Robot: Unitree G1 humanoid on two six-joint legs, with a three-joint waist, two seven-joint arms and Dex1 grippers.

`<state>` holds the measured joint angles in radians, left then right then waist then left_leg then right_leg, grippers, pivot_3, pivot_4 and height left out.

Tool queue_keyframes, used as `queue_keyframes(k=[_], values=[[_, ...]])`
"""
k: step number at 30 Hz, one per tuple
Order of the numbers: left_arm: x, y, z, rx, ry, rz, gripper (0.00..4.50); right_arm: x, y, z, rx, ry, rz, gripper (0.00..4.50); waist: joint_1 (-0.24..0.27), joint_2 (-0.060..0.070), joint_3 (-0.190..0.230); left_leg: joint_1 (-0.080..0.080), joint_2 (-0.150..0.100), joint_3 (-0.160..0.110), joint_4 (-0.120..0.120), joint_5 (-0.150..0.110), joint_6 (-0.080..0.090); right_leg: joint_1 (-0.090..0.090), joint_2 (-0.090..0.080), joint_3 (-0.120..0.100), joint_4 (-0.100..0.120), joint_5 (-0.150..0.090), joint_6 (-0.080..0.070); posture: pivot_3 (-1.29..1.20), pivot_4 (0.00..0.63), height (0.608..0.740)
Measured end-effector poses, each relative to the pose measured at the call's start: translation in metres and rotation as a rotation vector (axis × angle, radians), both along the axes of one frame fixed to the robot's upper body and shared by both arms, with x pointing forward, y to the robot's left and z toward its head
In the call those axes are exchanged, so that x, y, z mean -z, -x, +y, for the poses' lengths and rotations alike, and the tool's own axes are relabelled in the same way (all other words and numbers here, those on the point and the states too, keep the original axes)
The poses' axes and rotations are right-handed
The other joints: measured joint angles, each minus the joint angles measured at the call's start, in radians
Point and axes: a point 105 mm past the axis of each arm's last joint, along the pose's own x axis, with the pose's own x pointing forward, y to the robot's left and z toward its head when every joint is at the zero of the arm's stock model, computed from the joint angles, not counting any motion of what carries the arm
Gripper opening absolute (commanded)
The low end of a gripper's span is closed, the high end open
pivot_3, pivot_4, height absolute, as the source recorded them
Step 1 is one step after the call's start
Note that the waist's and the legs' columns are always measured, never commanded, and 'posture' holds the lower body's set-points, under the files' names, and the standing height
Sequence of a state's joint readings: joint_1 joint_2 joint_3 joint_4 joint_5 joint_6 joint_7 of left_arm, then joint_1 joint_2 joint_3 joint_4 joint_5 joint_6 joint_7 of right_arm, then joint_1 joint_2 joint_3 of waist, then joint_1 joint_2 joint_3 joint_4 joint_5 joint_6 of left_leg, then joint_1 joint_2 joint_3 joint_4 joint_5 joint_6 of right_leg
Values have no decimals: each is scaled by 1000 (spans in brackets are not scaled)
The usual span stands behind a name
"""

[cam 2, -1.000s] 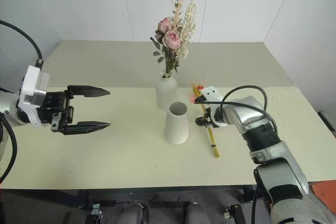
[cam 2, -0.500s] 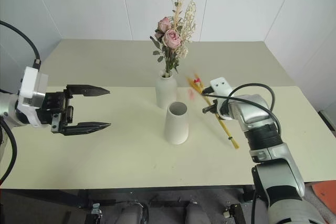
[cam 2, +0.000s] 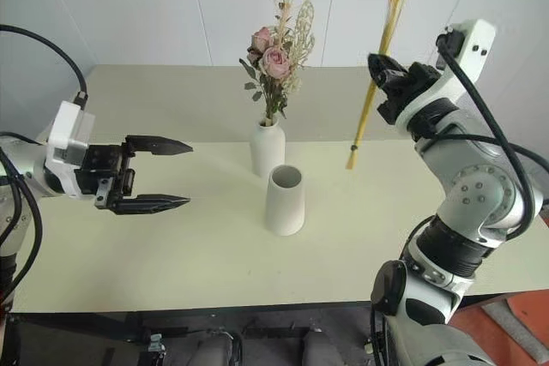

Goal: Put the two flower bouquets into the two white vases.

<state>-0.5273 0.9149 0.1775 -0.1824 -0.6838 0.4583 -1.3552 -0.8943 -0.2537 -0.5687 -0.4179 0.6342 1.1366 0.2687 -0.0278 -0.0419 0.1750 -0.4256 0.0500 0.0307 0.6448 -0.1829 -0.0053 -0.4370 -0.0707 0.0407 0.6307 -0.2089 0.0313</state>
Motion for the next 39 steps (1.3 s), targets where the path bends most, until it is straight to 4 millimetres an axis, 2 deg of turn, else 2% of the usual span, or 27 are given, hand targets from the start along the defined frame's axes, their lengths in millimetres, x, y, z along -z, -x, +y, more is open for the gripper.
queue_keyframes(k=[4, 8, 14, 19, 21, 31, 39], values=[[-2, -3, 2, 0, 7, 8, 4500, -6, 20, 43, -192, -8, -87, 39, -10, 0, 0, 0, 0, 0, 0, 0, 0, 0, 0, 0, 1, 0, 0, 0, 150, 740], [-4, -5, 1, 6, 6, 5, 4500, 2, 20, 82, -294, 4, -83, 39, -16, 0, 0, 0, 0, 0, 0, 0, 0, 0, 0, 0, 1, 0, 0, 0, 150, 740], [-5, -4, 2, 5, -3, 5, 4500, 2, 16, 107, -343, 9, -96, 39, -15, 0, 0, 0, 0, 0, 0, 0, 0, 0, 0, 0, 0, 0, 0, 0, 150, 740], [-2, -2, 7, -24, -18, 16, 4500, 28, 9, 100, -325, 24, -34, 39, -13, 0, 0, 0, 0, 0, 0, 0, 0, 0, -1, 0, 0, 0, 0, 0, 150, 740], [-2, -2, 7, -23, -19, 23, 4500, 32, 7, 99, -322, 21, -21, 39, -14, 0, 0, 0, 0, 0, 0, 0, 0, 0, 0, 0, 1, 0, 0, 0, 150, 740], [-2, -2, 6, -26, -16, 23, 4500, 20, 3, 97, -305, -7, -59, 39, -15, 0, 0, 0, 1, 0, 0, 0, 0, 0, 1, 0, 0, 0, 0, 0, 150, 740], [-3, -2, 6, -28, -16, 22, 4500, 18, -1, 92, -282, -22, -57, 39, -15, 0, 0, 0, 1, 0, 0, 0, 0, 0, 0, 0, 0, 0, -1, 0, 150, 740]])
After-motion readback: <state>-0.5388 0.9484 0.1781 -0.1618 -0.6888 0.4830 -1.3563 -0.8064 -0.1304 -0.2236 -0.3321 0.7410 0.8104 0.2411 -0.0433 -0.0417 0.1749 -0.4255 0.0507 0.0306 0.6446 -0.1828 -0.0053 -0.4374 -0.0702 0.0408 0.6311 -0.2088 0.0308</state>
